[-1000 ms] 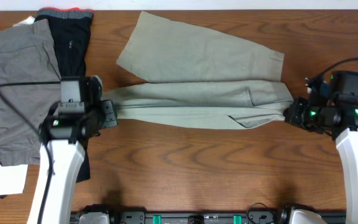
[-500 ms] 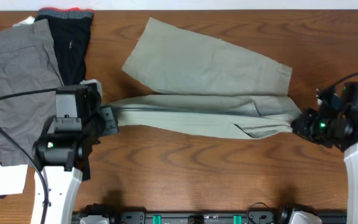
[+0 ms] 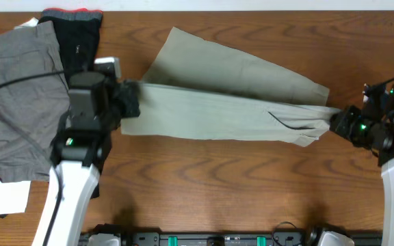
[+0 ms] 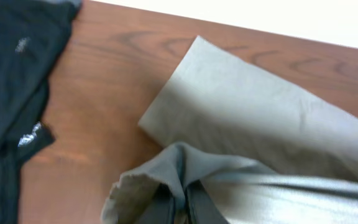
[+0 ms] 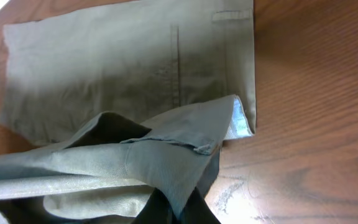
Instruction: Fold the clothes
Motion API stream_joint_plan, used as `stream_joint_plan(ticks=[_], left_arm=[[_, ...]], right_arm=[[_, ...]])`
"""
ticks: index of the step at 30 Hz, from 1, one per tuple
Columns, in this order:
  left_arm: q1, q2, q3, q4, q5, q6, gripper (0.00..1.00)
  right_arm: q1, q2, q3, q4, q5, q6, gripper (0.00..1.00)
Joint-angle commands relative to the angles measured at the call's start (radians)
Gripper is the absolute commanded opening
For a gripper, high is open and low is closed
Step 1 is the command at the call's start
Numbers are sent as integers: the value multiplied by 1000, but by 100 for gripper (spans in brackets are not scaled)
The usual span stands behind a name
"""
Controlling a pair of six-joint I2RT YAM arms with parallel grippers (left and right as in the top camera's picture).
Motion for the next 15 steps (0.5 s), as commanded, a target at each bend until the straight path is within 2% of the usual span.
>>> stream_joint_plan(ticks=[1, 7, 13, 15], left_arm=[[20, 126, 15, 113, -131, -2, 6], [-23, 362, 15, 471, -125, 97, 6], [-76, 550, 15, 797, -125, 100, 6], [-93, 598, 15, 878, -124, 139, 6]], right_arm=[[-29, 70, 9, 30, 203, 31, 1], [-28, 221, 5, 181, 201, 51, 1], [-29, 345, 5, 325, 202, 64, 1], [-28, 375, 5, 356, 202, 64, 1]])
